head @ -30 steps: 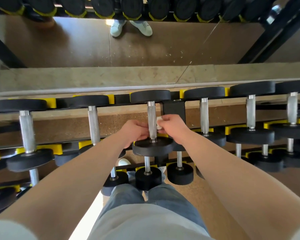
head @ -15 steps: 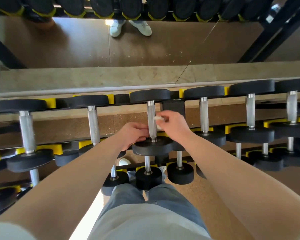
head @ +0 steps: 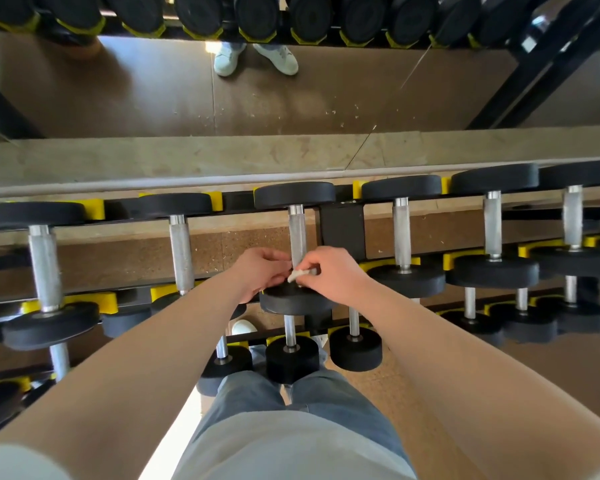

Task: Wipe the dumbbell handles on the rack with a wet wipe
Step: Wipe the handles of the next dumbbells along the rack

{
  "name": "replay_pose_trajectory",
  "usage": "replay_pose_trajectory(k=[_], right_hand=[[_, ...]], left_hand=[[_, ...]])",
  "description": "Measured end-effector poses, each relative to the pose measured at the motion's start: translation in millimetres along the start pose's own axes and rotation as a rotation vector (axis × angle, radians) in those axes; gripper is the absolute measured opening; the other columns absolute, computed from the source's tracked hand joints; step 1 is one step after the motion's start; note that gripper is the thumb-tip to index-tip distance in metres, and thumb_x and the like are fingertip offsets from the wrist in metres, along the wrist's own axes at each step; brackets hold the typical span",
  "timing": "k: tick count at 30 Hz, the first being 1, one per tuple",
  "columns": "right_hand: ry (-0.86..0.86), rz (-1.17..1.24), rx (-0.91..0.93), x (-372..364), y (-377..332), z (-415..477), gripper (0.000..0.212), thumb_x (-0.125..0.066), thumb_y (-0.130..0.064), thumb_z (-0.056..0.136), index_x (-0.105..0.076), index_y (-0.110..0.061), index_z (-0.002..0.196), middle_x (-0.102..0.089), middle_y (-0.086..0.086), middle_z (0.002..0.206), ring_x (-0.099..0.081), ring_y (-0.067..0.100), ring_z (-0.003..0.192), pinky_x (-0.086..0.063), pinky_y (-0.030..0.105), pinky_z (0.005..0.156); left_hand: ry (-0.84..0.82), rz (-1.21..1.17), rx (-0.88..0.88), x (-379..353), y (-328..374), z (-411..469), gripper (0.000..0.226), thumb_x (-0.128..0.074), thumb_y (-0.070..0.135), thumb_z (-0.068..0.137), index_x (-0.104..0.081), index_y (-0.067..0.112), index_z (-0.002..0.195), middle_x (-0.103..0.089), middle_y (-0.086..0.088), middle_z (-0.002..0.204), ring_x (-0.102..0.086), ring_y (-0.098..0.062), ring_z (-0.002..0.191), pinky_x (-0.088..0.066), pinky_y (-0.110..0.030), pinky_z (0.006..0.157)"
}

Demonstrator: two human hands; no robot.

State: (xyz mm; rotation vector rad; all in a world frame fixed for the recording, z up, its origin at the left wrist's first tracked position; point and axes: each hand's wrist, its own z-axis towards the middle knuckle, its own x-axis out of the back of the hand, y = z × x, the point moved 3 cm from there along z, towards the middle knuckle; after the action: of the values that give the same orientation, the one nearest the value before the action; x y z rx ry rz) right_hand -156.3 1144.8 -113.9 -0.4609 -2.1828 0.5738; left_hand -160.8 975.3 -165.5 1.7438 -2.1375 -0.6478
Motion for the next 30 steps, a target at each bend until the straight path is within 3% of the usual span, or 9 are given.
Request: replay_pose_trajectory(k=[3,7,9,14,16,20,23,27,30], right_hand=[[0.199,0.14,-0.042,11,-3,10,0.03,-0.069,-0.029,0.096,-0.068,-0.025,0.126,-0.065,-0.011,0.12,-0.058,0.0,0.1,-0.042,0.011,0.076],[0.43,0.242,-0.059,27,-13,20,0.033,-0.065,-0.025,0.099,-0.064,-0.025,0.132,-0.064,-0.006,0.123,-0.057,0.003,0.102,-0.04,0.009,0.079],[0.365,0.142,-0.006,19,-18,17,0.035,-0.063,-0.024,0.101,-0.063,-0.026,0.136,-0.062,-0.004,0.125,-0.056,0.003,0.099,-0.043,0.011,0.082],[-0.045,-0.139,0.062,-7,-6,2,0.035,-0.064,-0.024,0.1,-0.067,-0.028,0.135,-0.062,0.0,0.125,-0.06,0.013,0.105,-0.054,0.036,0.1],[-0.015,-0.154,0.084,2,-8,5,0.035,-0.063,-0.024,0.101,-0.066,-0.029,0.135,-0.063,-0.002,0.124,-0.058,0.009,0.102,-0.054,0.033,0.098],[0.288,0.061,0.052,25,-21,20,0.038,-0.065,-0.022,0.099,-0.06,-0.025,0.137,-0.062,-0.005,0.122,-0.059,0.007,0.101,-0.046,0.013,0.079],[0.38,0.077,0.038,22,-25,23,0.025,-0.065,-0.023,0.099,-0.068,-0.021,0.124,-0.064,-0.001,0.12,-0.058,0.008,0.099,-0.045,0.015,0.08],[0.259,0.032,0.057,5,-22,8,0.035,-0.062,-0.019,0.1,-0.063,-0.024,0.135,-0.057,0.002,0.133,-0.059,0.015,0.111,-0.054,0.032,0.097],[0.142,-0.044,0.077,4,-19,2,0.046,-0.062,-0.015,0.099,-0.054,-0.025,0.143,-0.055,0.003,0.141,-0.058,0.019,0.121,-0.053,0.034,0.101]], left_hand=[[0.068,-0.16,-0.013,7,1,1,0.017,-0.063,0.01,0.099,-0.067,0.011,0.116,-0.073,-0.011,0.095,-0.07,-0.016,0.08,-0.061,-0.031,0.08],[0.263,-0.231,0.009,19,1,1,0.02,-0.052,0.013,0.105,-0.066,0.015,0.12,-0.068,-0.009,0.092,-0.064,-0.019,0.081,-0.06,-0.036,0.083],[0.28,-0.247,0.019,23,4,-1,0.023,-0.051,0.008,0.105,-0.065,0.016,0.121,-0.065,-0.007,0.094,-0.064,-0.017,0.083,-0.058,-0.031,0.074],[0.214,-0.132,-0.029,25,8,-4,0.05,-0.065,-0.009,0.091,-0.063,0.019,0.132,-0.06,-0.003,0.128,-0.067,-0.023,0.109,-0.063,-0.035,0.084],[0.215,-0.13,-0.034,26,9,-6,0.039,-0.071,-0.002,0.091,-0.066,0.02,0.123,-0.065,-0.005,0.123,-0.068,-0.024,0.108,-0.063,-0.034,0.084],[0.219,-0.143,-0.053,26,6,-9,0.018,-0.07,0.014,0.096,-0.067,0.016,0.114,-0.073,-0.01,0.103,-0.074,-0.018,0.091,-0.063,-0.031,0.08],[0.205,-0.139,-0.057,25,3,-10,0.014,-0.067,0.021,0.098,-0.068,0.016,0.111,-0.075,-0.007,0.099,-0.075,-0.014,0.086,-0.063,-0.029,0.077],[0.212,-0.151,-0.038,30,0,-8,0.014,-0.064,0.019,0.101,-0.068,0.016,0.114,-0.074,-0.005,0.105,-0.074,-0.017,0.092,-0.063,-0.029,0.076],[0.206,-0.069,-0.031,34,1,-6,0.025,-0.067,0.005,0.096,-0.07,0.021,0.115,-0.069,-0.002,0.114,-0.07,-0.02,0.101,-0.063,-0.03,0.08]])
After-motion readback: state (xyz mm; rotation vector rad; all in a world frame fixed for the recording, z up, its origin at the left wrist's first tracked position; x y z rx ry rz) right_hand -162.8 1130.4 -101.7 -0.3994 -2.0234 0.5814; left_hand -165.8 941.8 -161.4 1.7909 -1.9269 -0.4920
